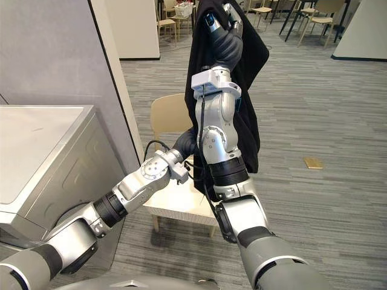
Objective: Pick up the laundry basket with both hands and put the clothes into the washing machine.
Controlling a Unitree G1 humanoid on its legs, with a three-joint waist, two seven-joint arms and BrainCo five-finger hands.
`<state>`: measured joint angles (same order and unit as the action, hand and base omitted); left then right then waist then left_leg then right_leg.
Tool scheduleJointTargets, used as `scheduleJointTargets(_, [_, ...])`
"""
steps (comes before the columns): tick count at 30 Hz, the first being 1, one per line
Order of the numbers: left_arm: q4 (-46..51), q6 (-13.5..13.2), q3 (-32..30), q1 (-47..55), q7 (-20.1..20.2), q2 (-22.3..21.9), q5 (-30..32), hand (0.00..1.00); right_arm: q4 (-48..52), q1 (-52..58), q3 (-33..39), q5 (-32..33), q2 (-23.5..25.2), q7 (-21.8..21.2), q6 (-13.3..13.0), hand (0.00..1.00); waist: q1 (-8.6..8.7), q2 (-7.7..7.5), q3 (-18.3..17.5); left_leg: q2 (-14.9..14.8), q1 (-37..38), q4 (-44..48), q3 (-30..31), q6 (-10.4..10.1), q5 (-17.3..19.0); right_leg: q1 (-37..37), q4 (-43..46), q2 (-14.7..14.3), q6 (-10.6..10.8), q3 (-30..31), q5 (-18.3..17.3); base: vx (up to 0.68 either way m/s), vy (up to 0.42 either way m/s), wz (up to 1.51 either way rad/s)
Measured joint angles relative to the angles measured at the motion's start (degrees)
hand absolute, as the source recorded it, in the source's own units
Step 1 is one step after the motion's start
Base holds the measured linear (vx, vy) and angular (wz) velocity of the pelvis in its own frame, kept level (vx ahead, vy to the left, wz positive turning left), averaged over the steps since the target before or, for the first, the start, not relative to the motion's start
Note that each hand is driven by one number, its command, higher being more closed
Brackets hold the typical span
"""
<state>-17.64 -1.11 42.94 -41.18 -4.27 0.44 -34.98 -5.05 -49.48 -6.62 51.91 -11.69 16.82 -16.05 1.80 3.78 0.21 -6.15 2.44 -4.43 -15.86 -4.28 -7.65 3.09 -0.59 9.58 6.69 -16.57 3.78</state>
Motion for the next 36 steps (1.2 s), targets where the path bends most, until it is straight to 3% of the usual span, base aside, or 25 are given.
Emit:
scheduleJointTargets(9, [-0.1, 0.0, -0.1, -2.1, -3.6, -1.0, -3.9, 0.00, 2.1, 2.2, -0.1, 0.0, 0.2, -0.1, 0.0, 1.00, 0.32, -0.79, -0.4, 0.0, 0.0, 0.0, 0.1, 0.0, 0.0, 0.1, 0.0, 0.0, 0.0, -0.1, 0.0, 0.00, 0.000, 0.00])
scheduleJointTargets(10, [-0.3, 0.0, -0.2, -2.2, -4.2, -1.1, -4.9, 1.00, 2.6, 2.9, -0.2, 0.0, 0.4, -0.2, 0.0, 1.00, 0.41, -1.11, -0.4, 0.0, 0.0, 0.0, 0.1, 0.0, 0.0, 0.1, 0.0, 0.1, 0.0, -0.1, 0.0, 0.00, 0.000, 0.00])
scheduleJointTargets(14, [-1.5, 0.0, -0.3, -3.5, -5.5, -1.8, -7.6, 1.00, 2.6, 5.4, -0.2, 0.0, 0.6, -0.2, 0.0, 1.00, 0.73, -2.43, -1.0, 0.0, 0.0, 0.0, 0.1, 0.0, 0.0, 0.0, 0.0, 0.1, 0.0, -0.1, 0.0, 0.00, 0.000, 0.00])
scheduleJointTargets(30, [-2.8, 0.0, -0.2, -4.2, -6.6, -3.9, -10.0, 1.00, 4.2, 7.9, 0.1, 0.0, 1.1, -0.1, -0.7, 1.00, 1.77, -4.11, -1.7, -0.1, -0.1, 0.0, 0.0, 0.0, 0.0, -0.1, 0.0, 0.2, 0.1, -0.1, 0.1, 0.00, 0.000, 0.00])
scheduleJointTargets(31, [-3.1, 0.0, -0.2, -4.2, -6.5, -3.9, -10.0, 1.00, 4.3, 8.3, 0.1, 0.0, 1.3, -0.1, -1.1, 0.00, 1.77, -4.12, -1.7, 0.0, -0.1, 0.0, 0.0, 0.0, 0.0, -0.1, 0.0, 0.2, 0.2, -0.1, 0.2, 0.00, 0.000, 0.00])
scheduleJointTargets(36, [-3.3, 0.0, -0.7, -4.2, -6.1, -4.0, -9.9, 1.00, 10.0, 13.2, 0.1, 0.0, 2.0, -0.5, -1.3, 0.00, 1.69, -4.13, -1.7, 0.1, -0.3, 0.0, -0.6, 0.0, 0.0, -0.9, 0.3, 0.2, 0.3, 0.3, 0.2, 0.00, 0.000, -0.05])
